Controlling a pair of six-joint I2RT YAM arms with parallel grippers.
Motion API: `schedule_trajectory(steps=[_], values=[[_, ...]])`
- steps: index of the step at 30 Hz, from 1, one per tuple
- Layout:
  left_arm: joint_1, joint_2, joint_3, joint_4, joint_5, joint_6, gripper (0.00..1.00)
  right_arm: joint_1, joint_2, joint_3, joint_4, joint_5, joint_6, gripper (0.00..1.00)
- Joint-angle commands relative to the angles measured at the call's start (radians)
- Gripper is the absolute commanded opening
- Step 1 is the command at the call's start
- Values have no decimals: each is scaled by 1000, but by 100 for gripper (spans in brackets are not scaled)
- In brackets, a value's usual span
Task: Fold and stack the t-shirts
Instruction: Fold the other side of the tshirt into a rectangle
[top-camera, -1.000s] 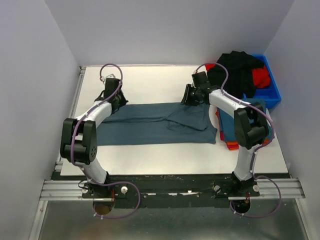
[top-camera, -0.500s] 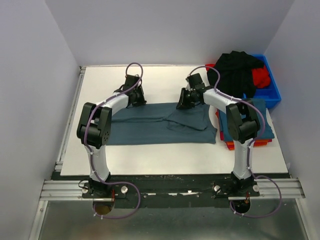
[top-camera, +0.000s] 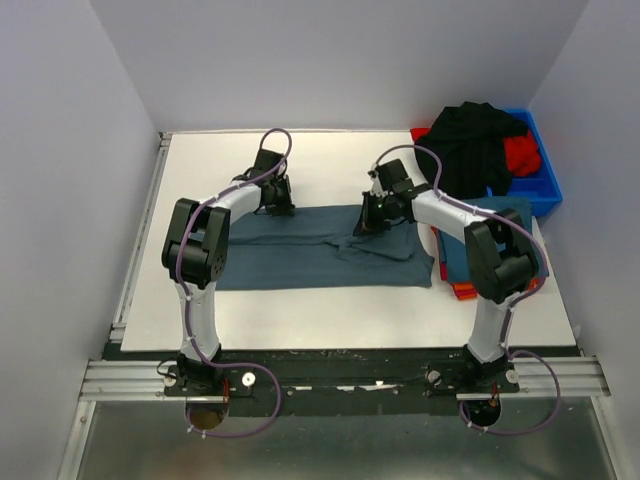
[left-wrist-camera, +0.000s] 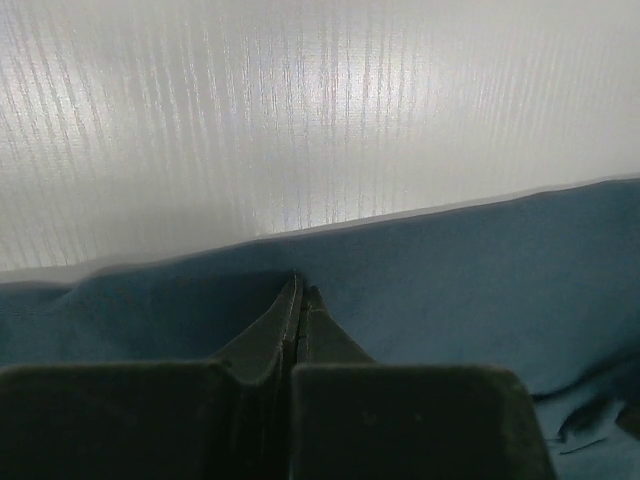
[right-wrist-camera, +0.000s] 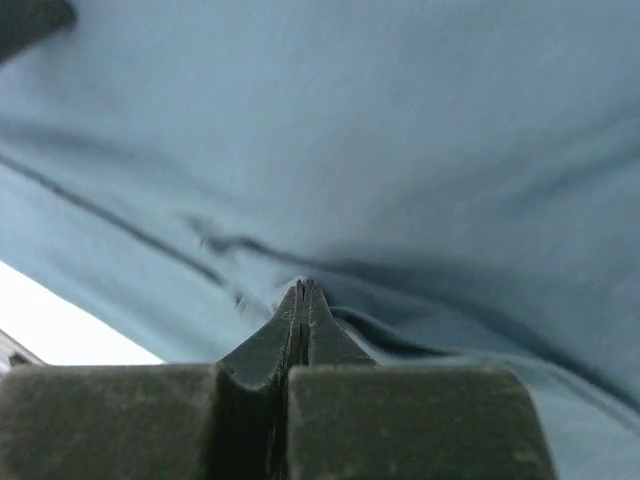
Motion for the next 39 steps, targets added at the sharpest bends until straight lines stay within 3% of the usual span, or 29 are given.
schedule_trajectory(steps=[1, 8, 9, 12, 17, 22, 30, 32, 35, 39], values=[[-2, 24, 40, -65, 28, 38, 0, 79, -142, -118, 4, -53, 1, 1], [0, 31, 54, -73, 19, 45, 0, 177, -271, -323, 49, -36, 134, 1], [-2, 32, 54, -71, 19, 47, 0, 194, -300, -360, 86, -33, 157, 5], [-2, 34, 57, -70, 18, 47, 0, 222, -365, -463, 186, -63, 242, 30], [-2, 26, 62, -71, 16, 50, 0, 228, -457, -445, 162, -18, 253, 48], [-6, -24, 50, -54, 4, 50, 0, 187, -501, -353, 10, 148, 165, 46], [-42, -144, 22, -7, -70, 62, 0, -54, -523, -431, 77, 165, 138, 35], [-52, -167, 4, 16, -74, 59, 0, -83, -492, -417, 79, 219, 138, 35], [-71, -186, -36, 80, -73, 41, 0, -113, -443, -356, 77, 356, 132, 46], [-101, -164, -46, 104, -87, 13, 0, -134, -316, -192, 18, 487, 96, 46]])
